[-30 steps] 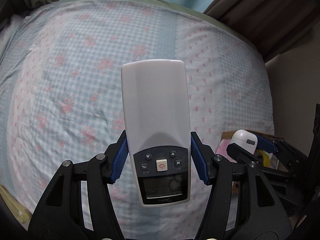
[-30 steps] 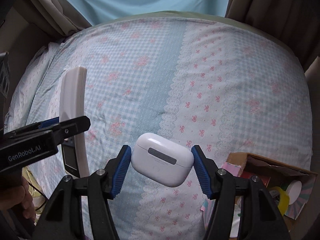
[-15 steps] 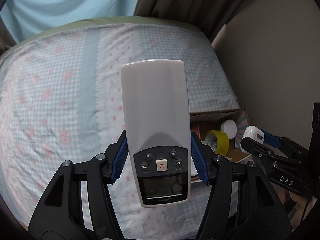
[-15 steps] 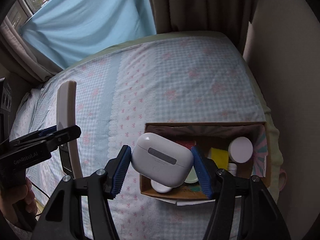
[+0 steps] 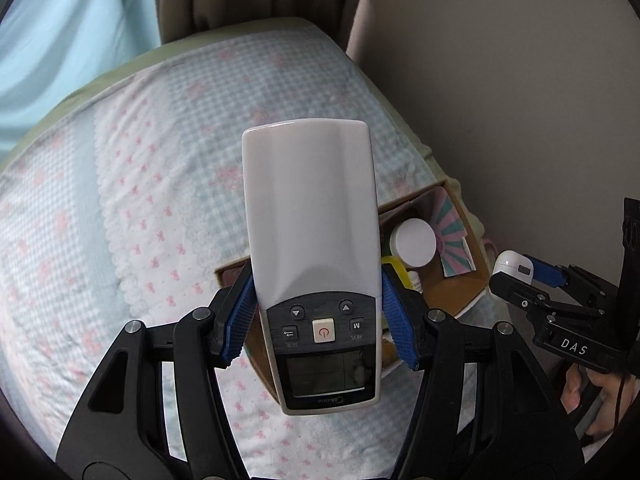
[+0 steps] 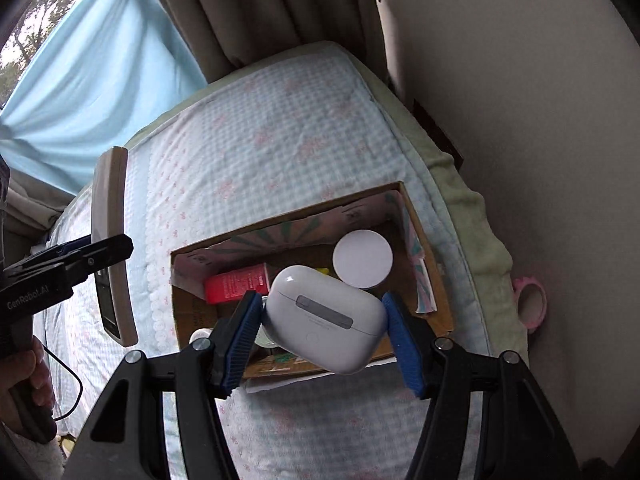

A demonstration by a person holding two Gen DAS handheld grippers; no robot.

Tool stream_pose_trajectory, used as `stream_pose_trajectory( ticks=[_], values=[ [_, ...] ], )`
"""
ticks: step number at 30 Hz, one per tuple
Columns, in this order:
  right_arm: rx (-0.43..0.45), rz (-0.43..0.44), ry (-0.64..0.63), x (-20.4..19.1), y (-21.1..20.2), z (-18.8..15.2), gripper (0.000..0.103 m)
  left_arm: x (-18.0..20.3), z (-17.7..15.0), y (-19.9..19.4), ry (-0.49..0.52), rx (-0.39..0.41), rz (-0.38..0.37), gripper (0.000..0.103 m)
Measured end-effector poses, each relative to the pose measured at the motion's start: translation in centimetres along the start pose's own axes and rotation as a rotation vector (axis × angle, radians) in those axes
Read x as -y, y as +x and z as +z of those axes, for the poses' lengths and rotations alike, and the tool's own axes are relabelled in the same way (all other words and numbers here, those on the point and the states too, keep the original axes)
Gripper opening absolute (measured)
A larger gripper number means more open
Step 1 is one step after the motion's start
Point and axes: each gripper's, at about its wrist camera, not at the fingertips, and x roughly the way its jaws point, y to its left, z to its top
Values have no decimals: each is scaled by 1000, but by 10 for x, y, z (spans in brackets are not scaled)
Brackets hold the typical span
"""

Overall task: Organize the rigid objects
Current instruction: 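Carry the remote and earbuds case into the cardboard box and open both tools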

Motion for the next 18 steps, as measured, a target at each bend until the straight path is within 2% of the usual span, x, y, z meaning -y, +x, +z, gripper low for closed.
stream_pose_trajectory(
  ticks=[6, 10, 14, 18],
  values=[
    [-54, -3, 65, 24, 31, 3, 58, 27, 16, 44, 160, -83, 0, 56],
    [-83, -12, 74, 29, 51, 4, 58, 46, 17, 77, 316, -147, 2, 56],
    [-92, -38, 38, 31, 67, 2, 58, 68, 9, 107, 509, -207, 12, 56],
    [-90, -50, -15, 35, 80, -2, 58, 80, -5, 132, 646, -262, 25, 56]
  ],
)
